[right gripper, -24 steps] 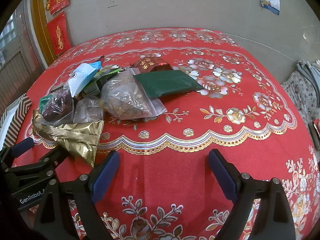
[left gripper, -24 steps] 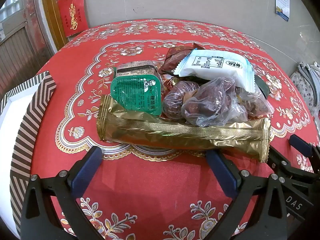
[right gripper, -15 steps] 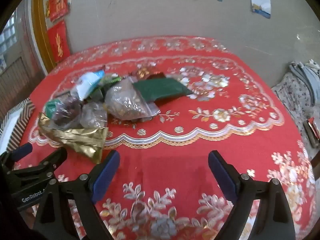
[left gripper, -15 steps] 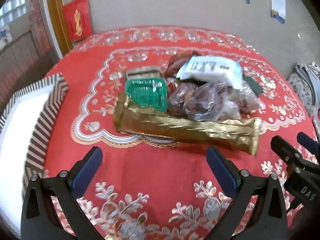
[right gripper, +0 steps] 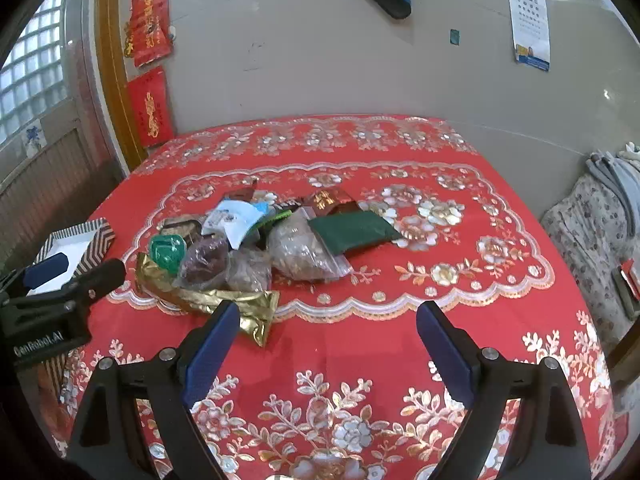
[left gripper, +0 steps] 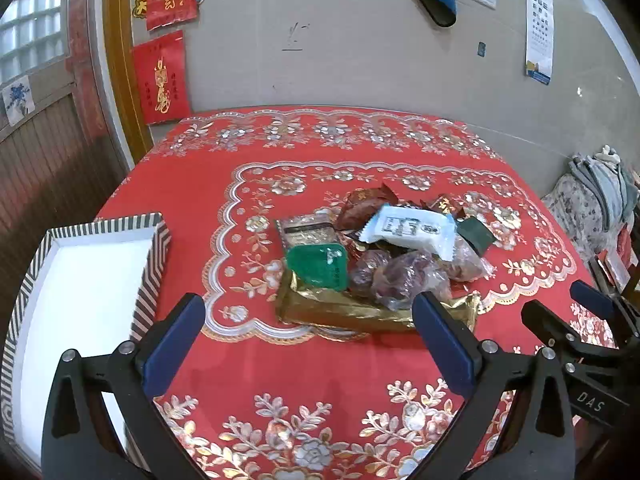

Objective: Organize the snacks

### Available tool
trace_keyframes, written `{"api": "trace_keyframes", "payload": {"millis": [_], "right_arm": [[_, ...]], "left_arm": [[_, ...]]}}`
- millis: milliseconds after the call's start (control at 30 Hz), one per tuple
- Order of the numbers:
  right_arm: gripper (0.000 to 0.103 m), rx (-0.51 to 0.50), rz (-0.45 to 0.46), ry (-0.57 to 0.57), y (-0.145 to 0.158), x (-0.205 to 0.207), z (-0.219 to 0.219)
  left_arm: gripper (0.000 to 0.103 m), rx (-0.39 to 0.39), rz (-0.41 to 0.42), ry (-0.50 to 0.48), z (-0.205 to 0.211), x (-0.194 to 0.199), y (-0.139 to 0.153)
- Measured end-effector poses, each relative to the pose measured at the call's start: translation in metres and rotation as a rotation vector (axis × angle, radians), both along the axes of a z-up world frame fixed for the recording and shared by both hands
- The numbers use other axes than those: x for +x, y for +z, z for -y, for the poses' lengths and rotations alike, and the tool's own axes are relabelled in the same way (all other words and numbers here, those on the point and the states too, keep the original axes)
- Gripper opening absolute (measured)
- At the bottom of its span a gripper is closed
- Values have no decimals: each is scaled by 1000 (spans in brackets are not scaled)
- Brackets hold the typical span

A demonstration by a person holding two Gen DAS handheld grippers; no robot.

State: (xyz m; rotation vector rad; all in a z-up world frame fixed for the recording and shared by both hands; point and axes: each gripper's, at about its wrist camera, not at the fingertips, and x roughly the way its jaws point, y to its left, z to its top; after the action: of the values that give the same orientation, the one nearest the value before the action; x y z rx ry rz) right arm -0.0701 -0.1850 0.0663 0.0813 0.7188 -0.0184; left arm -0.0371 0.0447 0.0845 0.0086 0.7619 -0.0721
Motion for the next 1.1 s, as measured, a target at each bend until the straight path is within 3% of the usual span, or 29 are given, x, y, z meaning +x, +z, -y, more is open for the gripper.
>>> {"api": "trace_keyframes", "payload": {"millis": [133, 333, 633, 1100], "right_arm": [[91, 38, -7, 50, 1, 7, -2], [91, -93, -45, 35, -9, 40, -9], [91, -185, -137, 57, -31, 79, -10], [91, -136, -96, 85, -19, 63, -22]], "left_arm": [[103, 17, 0, 10, -4, 5, 4], [103, -7, -19, 35, -17, 6, 2], [103, -20, -32, 61, -28, 5, -2], [103, -16, -36, 47, -23, 5, -5]]}}
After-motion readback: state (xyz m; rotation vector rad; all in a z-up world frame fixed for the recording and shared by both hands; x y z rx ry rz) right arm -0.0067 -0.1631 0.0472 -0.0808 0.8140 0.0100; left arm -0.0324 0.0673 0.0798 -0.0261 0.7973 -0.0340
